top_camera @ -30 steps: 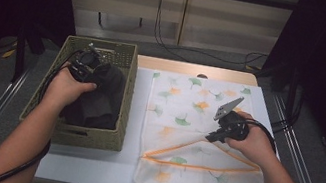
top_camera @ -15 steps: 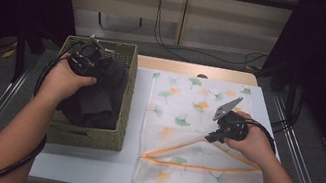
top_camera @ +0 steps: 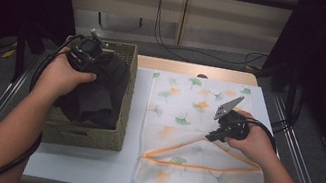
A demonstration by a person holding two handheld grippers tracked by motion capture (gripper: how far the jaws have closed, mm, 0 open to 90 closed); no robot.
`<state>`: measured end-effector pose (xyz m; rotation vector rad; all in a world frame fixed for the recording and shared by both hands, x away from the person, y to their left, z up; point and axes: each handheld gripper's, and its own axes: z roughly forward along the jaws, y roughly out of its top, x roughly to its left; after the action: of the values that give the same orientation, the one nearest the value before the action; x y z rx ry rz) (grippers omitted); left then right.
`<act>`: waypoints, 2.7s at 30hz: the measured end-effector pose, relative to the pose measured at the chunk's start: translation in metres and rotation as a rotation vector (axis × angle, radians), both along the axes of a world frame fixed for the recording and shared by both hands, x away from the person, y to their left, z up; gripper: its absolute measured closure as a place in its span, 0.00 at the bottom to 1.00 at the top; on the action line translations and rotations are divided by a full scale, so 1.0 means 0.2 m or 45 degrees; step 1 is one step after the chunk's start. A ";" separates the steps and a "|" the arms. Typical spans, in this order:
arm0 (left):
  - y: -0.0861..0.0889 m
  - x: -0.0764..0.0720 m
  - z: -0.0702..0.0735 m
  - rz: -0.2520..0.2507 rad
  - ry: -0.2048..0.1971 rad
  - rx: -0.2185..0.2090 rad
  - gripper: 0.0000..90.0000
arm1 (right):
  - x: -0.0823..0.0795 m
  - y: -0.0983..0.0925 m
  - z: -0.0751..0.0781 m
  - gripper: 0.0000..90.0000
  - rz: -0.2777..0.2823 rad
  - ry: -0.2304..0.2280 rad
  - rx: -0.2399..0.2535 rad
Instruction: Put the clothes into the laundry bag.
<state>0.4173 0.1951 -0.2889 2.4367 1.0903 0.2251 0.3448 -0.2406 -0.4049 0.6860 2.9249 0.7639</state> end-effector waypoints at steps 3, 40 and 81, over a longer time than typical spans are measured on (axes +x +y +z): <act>0.00 -0.01 0.03 0.004 -0.006 -0.002 0.67 | 0.00 0.00 0.00 1.00 0.001 0.008 -0.003; -0.22 -0.19 0.40 -0.201 -0.096 -0.080 0.66 | 0.01 0.01 0.02 1.00 0.008 -0.012 0.002; -0.55 -0.39 0.43 -0.508 -0.010 -0.116 0.66 | 0.06 0.01 0.12 1.00 -0.012 -0.062 0.061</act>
<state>0.3403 0.0855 -0.2020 2.5030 0.5760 0.0542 0.3560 -0.2386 -0.3811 0.6747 2.8663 0.8404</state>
